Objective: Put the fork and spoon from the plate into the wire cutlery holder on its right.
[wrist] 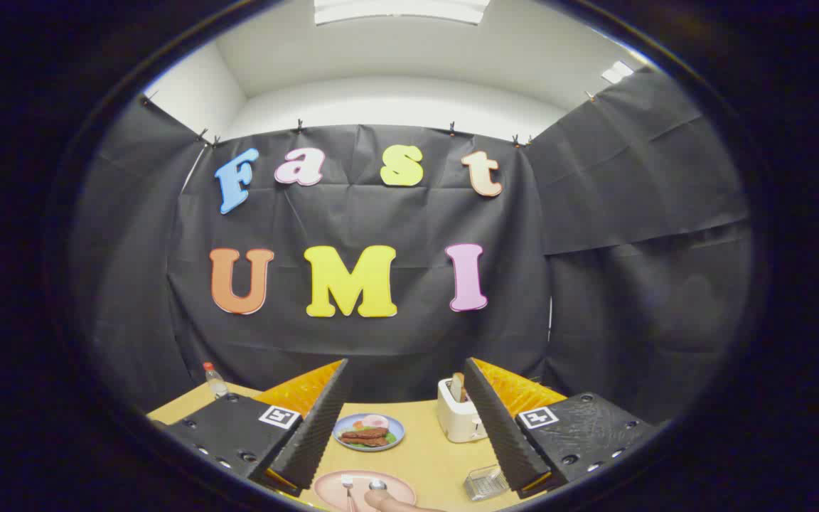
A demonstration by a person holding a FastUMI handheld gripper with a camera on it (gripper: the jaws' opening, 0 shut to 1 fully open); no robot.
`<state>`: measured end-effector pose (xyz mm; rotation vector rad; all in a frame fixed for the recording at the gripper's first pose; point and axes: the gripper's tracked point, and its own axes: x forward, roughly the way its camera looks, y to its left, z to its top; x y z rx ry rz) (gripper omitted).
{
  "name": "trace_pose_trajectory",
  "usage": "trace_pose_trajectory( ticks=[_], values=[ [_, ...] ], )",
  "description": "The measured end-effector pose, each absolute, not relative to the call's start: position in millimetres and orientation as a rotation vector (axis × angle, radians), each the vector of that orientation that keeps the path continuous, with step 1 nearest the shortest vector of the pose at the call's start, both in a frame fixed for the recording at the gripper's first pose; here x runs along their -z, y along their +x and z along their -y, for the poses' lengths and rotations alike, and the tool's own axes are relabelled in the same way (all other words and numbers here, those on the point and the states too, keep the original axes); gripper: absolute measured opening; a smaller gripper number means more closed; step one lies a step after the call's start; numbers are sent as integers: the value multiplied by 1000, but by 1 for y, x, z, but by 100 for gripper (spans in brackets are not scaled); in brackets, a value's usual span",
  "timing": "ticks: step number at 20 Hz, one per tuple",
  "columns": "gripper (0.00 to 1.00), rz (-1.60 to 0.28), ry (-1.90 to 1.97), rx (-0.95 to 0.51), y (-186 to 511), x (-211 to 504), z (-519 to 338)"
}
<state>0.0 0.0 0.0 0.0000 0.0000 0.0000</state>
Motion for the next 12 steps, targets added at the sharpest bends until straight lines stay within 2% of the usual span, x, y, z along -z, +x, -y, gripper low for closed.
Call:
trace_pose_trajectory(
  ticks=[5,12],
  values=[
    [96,-33,-35,-41,11,3,-17],
    [95,-145,-54,-84,29,51,-27]
  ],
)
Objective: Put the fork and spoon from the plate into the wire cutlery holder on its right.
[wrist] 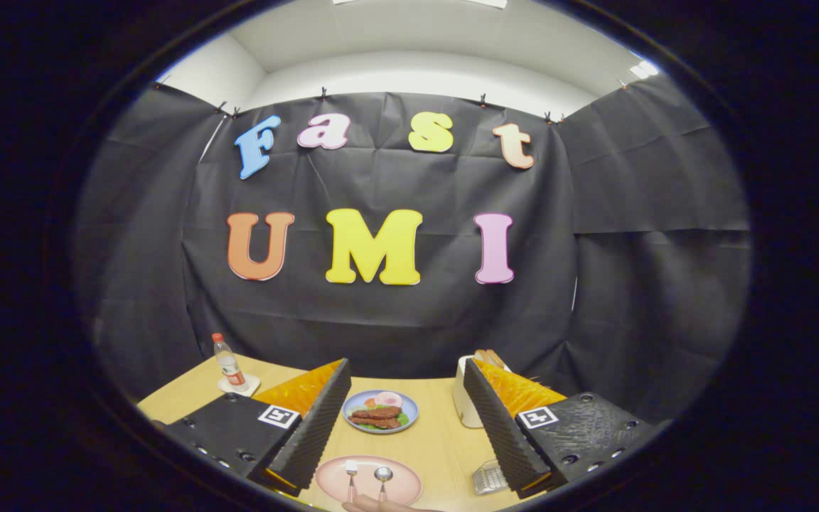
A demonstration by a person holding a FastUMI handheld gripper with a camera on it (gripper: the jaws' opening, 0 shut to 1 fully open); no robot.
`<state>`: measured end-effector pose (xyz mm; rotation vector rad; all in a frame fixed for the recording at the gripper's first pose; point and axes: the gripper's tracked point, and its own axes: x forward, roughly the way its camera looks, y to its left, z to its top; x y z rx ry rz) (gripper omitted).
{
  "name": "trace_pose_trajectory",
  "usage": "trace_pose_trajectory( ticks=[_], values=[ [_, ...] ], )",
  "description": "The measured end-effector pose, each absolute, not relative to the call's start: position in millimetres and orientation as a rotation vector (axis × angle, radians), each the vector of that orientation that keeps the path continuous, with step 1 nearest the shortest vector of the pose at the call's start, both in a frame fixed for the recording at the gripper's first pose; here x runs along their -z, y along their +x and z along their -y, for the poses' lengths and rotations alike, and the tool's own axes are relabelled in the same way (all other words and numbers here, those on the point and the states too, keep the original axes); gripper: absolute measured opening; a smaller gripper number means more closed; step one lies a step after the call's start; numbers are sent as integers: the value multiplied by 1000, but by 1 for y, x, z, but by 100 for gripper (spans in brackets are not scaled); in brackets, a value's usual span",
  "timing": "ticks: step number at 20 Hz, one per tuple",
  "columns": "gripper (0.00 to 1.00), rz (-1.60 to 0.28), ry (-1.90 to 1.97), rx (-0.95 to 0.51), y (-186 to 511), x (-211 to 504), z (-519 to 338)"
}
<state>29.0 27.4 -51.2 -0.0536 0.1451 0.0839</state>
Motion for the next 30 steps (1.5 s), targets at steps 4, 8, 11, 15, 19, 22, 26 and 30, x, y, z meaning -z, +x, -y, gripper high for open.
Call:
trace_pose_trajectory(
  ticks=[4,8,11,15,19,22,26,30],
  values=[
    [96,-246,-62,-105,35,99,-33],
    [96,-347,-91,-126,35,150,-37],
    [96,-451,-109,-140,32,197,-39],
    [96,-600,-125,-161,26,260,-41],
    [92,-762,-183,-174,14,325,-36],
    [86,-869,-165,-174,-1,359,-38],
    [66,-983,-152,-169,-4,395,-42],
    [50,-1069,-135,-163,-9,418,-44]
  ],
)
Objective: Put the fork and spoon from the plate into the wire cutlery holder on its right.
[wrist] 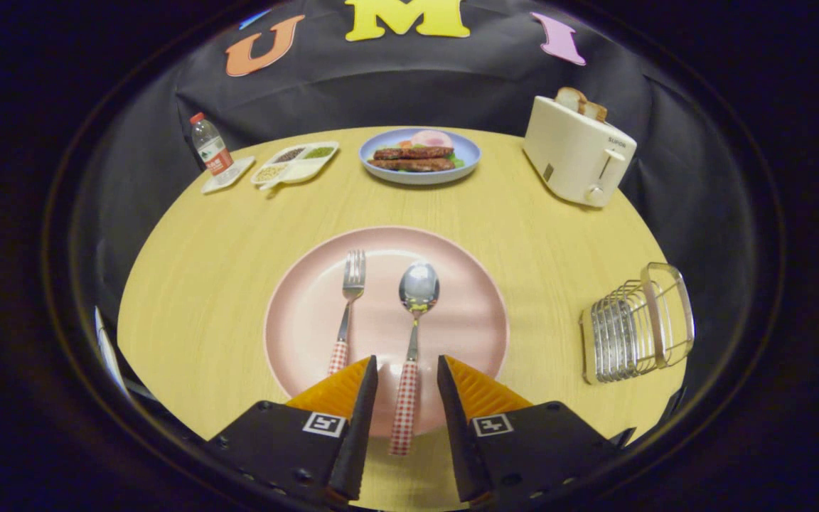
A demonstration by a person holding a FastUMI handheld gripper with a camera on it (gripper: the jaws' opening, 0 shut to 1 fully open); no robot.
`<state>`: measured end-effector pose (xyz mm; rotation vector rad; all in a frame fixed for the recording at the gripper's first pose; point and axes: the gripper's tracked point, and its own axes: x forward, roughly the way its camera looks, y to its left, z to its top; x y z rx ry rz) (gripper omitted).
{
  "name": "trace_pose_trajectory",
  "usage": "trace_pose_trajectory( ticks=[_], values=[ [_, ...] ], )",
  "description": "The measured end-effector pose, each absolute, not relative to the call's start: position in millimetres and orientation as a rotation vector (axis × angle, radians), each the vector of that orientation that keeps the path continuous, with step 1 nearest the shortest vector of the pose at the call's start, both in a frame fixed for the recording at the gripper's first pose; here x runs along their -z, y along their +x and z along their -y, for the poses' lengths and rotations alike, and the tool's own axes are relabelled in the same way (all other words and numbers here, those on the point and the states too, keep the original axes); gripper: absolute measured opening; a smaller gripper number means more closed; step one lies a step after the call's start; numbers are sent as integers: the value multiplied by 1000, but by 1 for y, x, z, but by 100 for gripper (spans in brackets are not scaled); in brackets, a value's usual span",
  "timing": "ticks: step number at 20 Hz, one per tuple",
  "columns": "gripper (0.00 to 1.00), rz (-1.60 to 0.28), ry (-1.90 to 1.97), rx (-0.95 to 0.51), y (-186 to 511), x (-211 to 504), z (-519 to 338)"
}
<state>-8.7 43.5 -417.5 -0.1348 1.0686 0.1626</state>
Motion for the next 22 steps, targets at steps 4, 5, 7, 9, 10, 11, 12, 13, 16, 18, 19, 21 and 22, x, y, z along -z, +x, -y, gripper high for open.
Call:
trace_pose_trajectory(
  ticks=[4,5,7,9,10,11,12,13,16,18,19,21,22],
  values=[
    [38,-1121,-130,-113,-11,428,-37],
    [28,-1138,-147,-86,-12,432,-33],
    [18,-1147,-149,-72,-12,435,-32],
    [10,-1150,-171,-62,-13,426,-28],
    [6,-1143,-169,-72,-13,421,-29],
    [6,-1133,-171,-88,-13,417,-30],
    [6,-1116,-179,-101,-12,409,-29],
    [6,-1099,-190,-106,-12,402,-27],
    [6,-1079,-198,-120,-15,379,-24],
    [6,-1063,-208,-135,-17,361,-19],
    [6,-1055,-217,-140,-17,353,-14],
    [6,-1050,-228,-139,-19,336,-2],
    [6,-1047,-227,-139,-19,327,4]
  ],
)
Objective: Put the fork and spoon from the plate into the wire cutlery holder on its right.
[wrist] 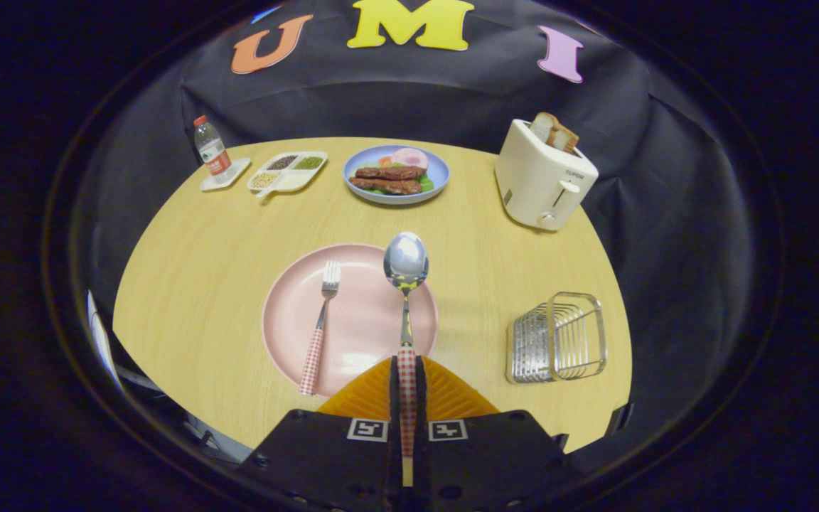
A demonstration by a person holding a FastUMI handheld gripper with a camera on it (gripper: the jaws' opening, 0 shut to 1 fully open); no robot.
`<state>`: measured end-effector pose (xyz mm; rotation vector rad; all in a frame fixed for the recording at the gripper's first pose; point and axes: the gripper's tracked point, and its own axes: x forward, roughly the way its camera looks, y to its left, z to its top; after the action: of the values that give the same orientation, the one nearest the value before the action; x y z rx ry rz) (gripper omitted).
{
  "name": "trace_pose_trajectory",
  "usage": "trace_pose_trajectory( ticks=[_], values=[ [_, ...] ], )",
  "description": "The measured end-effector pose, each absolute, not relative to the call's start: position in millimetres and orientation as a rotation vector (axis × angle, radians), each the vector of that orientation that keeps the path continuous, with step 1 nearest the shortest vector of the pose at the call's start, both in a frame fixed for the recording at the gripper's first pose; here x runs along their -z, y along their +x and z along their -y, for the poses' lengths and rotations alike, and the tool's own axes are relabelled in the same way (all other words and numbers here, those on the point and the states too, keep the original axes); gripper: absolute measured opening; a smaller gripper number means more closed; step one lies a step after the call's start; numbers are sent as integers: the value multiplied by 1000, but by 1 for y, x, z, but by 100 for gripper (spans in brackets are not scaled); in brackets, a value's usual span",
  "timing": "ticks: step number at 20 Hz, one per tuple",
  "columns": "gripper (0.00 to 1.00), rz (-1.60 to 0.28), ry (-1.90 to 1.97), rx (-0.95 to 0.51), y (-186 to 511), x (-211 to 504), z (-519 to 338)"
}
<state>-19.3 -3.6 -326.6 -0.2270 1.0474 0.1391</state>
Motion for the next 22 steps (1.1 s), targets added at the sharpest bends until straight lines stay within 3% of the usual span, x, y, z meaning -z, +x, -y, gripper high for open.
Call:
trace_pose_trajectory(
  ticks=[10,22],
  values=[
    [7,-1059,-182,-23,-26,261,104],
    [7,-1328,-178,8,-53,262,173]
  ],
)
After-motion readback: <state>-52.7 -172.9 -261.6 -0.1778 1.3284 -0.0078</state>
